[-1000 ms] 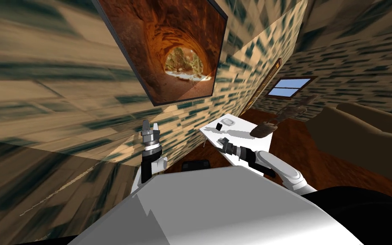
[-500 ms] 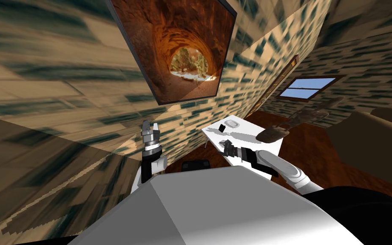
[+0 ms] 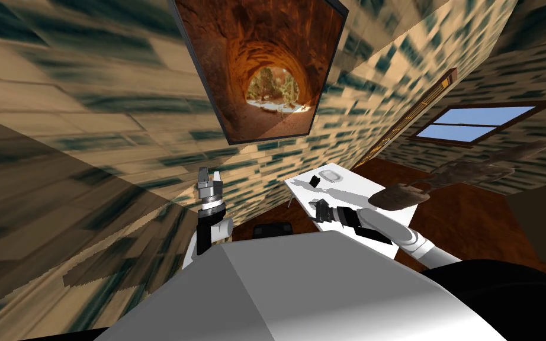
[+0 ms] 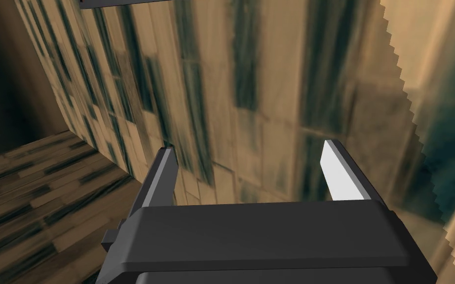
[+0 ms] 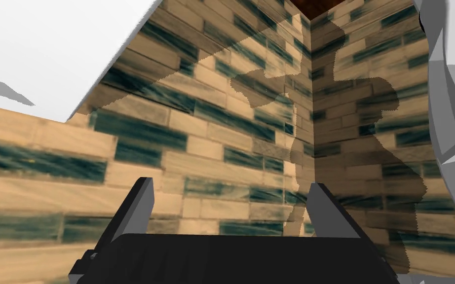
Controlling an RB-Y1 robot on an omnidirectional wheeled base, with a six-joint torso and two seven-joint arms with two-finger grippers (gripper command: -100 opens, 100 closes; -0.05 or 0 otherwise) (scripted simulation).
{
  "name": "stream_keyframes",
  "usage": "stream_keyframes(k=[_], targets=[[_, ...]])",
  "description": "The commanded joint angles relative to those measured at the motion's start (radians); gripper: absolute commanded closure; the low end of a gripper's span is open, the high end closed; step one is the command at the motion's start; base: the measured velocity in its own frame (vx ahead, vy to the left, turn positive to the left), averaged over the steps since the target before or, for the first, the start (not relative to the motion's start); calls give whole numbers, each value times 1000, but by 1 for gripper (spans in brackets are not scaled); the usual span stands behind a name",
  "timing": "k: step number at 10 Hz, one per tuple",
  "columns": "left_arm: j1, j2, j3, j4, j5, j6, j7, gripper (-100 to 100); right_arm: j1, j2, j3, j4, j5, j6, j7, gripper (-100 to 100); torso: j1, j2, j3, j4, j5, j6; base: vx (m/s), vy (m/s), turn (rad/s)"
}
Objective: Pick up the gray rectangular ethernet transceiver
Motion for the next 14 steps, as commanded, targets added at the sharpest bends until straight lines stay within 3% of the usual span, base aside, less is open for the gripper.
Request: stream_keyframes(k=[1,2,3,4,5,8,9,12,14], targets=[[0,0,0,0,0,0,0,0,-5,-24,3,9,45,-7,4,-100,0,0,0,0,0,0,3,-33,126],[0,0,0,0,0,0,0,0,-11,-62,15,31,79,-19,22,-100,0,0,0,0,0,1,2,-38,236],[0,0,0,0,0,0,0,0,-11,-62,15,31,96,-19,22,-100,-1,0,0,0,0,0,0,-37,133],[0,0,0,0,0,0,0,0,-18,-99,28,52,120,-29,40,-100,0,0,0,0,0,1,-2,-32,221],[0,0,0,0,0,0,0,0,-18,-99,28,52,144,-29,40,-100,0,0,0,0,0,0,-2,-31,119],[0,0,0,0,0,0,0,0,-30,-165,53,93,225,-49,79,-100,0,1,0,0,0,1,-6,-31,167],[0,0,0,0,0,0,0,0,-30,-165,53,93,232,-49,79,-100,0,0,0,0,0,1,0,-32,124],[0,0,0,0,0,0,0,0,-46,-244,91,147,340,-74,135,-100,-1,1,0,0,0,1,-14,-47,240],[0,0,0,0,0,0,0,0,-51,-265,103,162,369,-81,152,-100,-1,1,0,0,0,2,-8,-37,117]])
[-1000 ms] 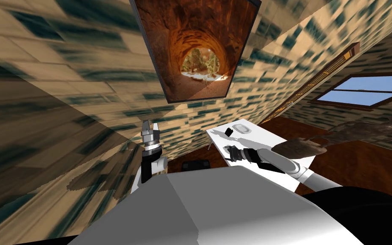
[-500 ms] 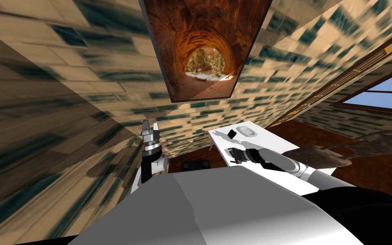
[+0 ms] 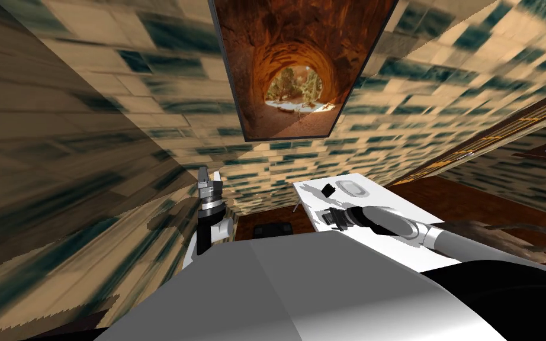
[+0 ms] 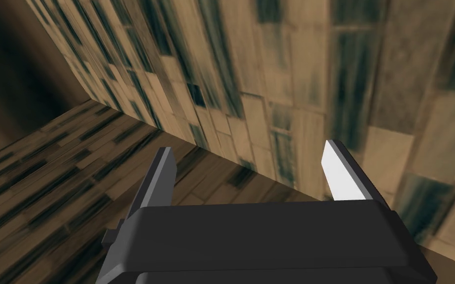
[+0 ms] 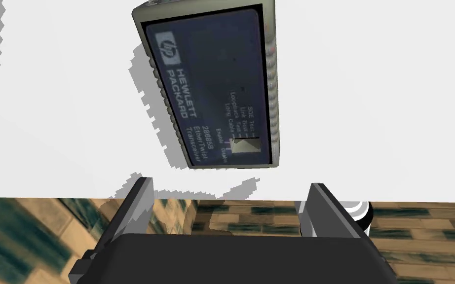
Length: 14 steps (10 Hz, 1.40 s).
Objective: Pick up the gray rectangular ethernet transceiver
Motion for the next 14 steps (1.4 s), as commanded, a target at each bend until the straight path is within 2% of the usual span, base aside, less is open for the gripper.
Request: stream_keyframes(k=[1,4,5,6,7,12,13,14], targets=[[0,0,0,0,0,0,0,0,-8,-24,21,27,42,-9,31,-100,0,0,0,0,0,0,-14,-38,214],[0,0,0,0,0,0,0,0,-18,-67,50,61,102,-24,72,-100,0,0,0,0,0,0,-18,-39,151],[0,0,0,0,0,0,0,0,-21,-57,45,57,88,-24,62,-100,0,0,0,0,0,0,-6,-18,30],[0,0,0,0,0,0,0,0,-21,-59,46,57,90,-24,65,0,1,0,0,0,0,1,0,0,0],[0,0,0,0,0,0,0,0,-13,-65,59,77,59,0,89,-100,2,0,0,0,0,1,-1,13,82],[0,0,0,0,0,0,0,0,27,-101,128,178,-89,120,213,-100,5,0,0,0,1,0,-6,40,127],[0,0,0,0,0,0,0,0,27,-101,128,178,-96,120,213,-100,5,0,0,0,1,1,-2,27,25],[0,0,0,0,0,0,0,0,34,-108,142,198,-127,144,238,-100,5,0,0,0,1,1,-3,24,78]])
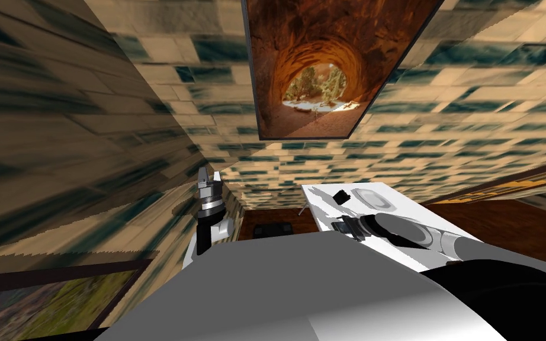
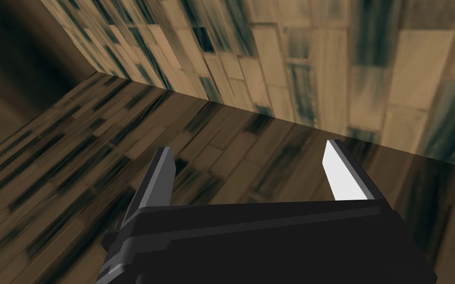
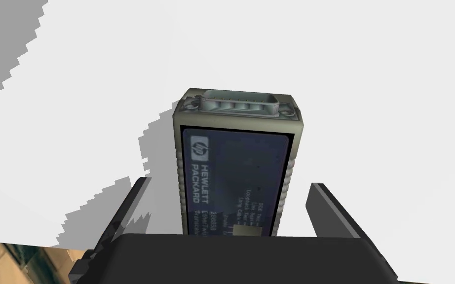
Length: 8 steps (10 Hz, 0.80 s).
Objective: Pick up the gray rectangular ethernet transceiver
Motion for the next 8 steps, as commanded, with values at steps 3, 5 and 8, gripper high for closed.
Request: stream_keyframes(k=[3,5,8], targets=[[0,0,0,0,0,0,0,0,26,-26,48,70,-109,86,87,-100,1,0,0,0,0,0,-4,35,135],[0,0,0,0,0,0,0,0,33,-28,35,53,-97,77,75,100,0,0,0,0,0,0,-2,8,4],[0,0,0,0,0,0,0,0,33,-28,36,53,-97,76,75,100,-2,0,0,0,0,0,0,0,0]])
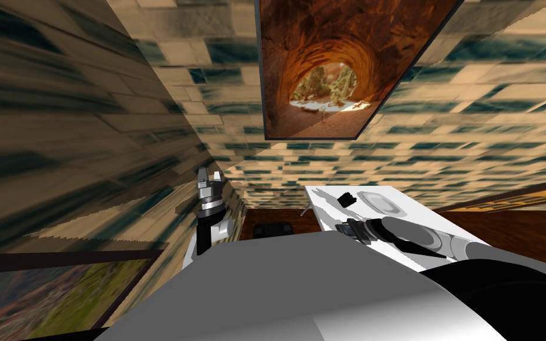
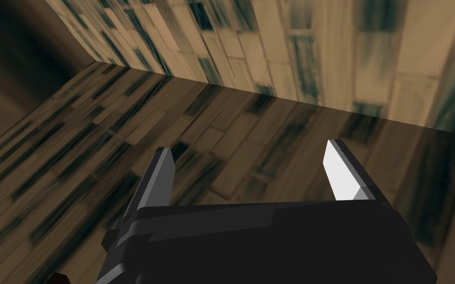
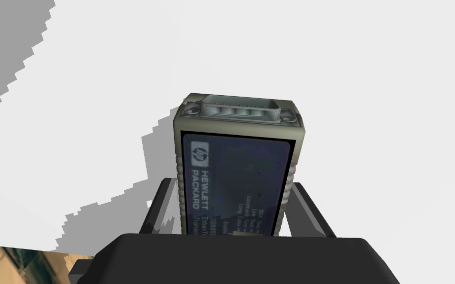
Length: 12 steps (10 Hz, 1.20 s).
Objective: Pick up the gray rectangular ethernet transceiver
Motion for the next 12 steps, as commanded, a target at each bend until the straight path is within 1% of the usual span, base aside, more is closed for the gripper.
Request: stream_keyframes(k=[1,2,3,9,10,12], targets=[[0,0,0,0,0,0,0,0,0,0,0,0,0,0,0,100,0,0,0,0,0,0,0,0,0],[0,0,0,0,0,0,0,0,0,0,0,0,0,0,0,0,0,0,0,0,0,0,0,0,0],[0,0,0,0,0,0,0,0,-23,16,-15,-23,50,-39,-38,100,0,0,0,0,0,0,5,-30,-210],[0,0,0,0,0,0,0,0,-70,59,-97,-145,229,-183,-187,100,-2,0,0,0,0,1,4,-44,-129],[0,0,0,0,0,0,0,0,-70,59,-97,-145,236,-183,-187,100,-2,0,0,0,0,1,6,-21,-40],[0,0,0,0,0,0,0,0,-86,73,-124,-185,298,-231,-236,100,0,0,0,0,1,0,4,-25,-95]])
